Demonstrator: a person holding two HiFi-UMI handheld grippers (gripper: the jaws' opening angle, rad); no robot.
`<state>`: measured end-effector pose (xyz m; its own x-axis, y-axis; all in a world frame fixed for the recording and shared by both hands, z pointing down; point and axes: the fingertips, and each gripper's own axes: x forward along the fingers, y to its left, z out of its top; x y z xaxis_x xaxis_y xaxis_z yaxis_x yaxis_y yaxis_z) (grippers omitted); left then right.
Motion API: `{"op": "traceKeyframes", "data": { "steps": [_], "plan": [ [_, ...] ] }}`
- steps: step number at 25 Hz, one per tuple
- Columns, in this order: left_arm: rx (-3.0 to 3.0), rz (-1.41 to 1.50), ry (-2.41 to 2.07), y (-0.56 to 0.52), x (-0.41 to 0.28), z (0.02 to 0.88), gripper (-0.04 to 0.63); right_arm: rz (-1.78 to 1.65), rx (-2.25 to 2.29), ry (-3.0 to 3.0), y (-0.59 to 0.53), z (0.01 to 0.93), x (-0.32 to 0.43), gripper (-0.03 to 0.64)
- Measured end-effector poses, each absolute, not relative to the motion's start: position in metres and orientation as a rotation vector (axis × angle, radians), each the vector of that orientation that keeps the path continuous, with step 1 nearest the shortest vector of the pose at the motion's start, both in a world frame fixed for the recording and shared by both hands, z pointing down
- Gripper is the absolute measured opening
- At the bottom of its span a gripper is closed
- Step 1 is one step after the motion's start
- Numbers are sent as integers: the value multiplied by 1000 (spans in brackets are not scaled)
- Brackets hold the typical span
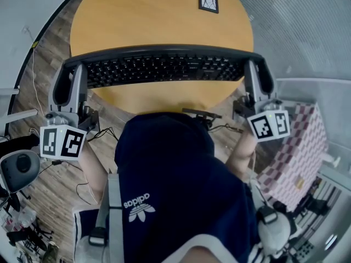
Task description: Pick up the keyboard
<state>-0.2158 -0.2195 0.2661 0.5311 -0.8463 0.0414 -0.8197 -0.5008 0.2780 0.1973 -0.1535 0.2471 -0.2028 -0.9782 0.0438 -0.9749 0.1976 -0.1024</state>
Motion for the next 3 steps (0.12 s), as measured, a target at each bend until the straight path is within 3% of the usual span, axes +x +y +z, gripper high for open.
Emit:
{"op": "traceKeyframes", "data": {
  "steps": [3],
  "plan": [
    [2511, -143, -1400, -220, -215, 266, 195, -171, -1971, 2405, -152, 249, 198, 175]
  ]
}}
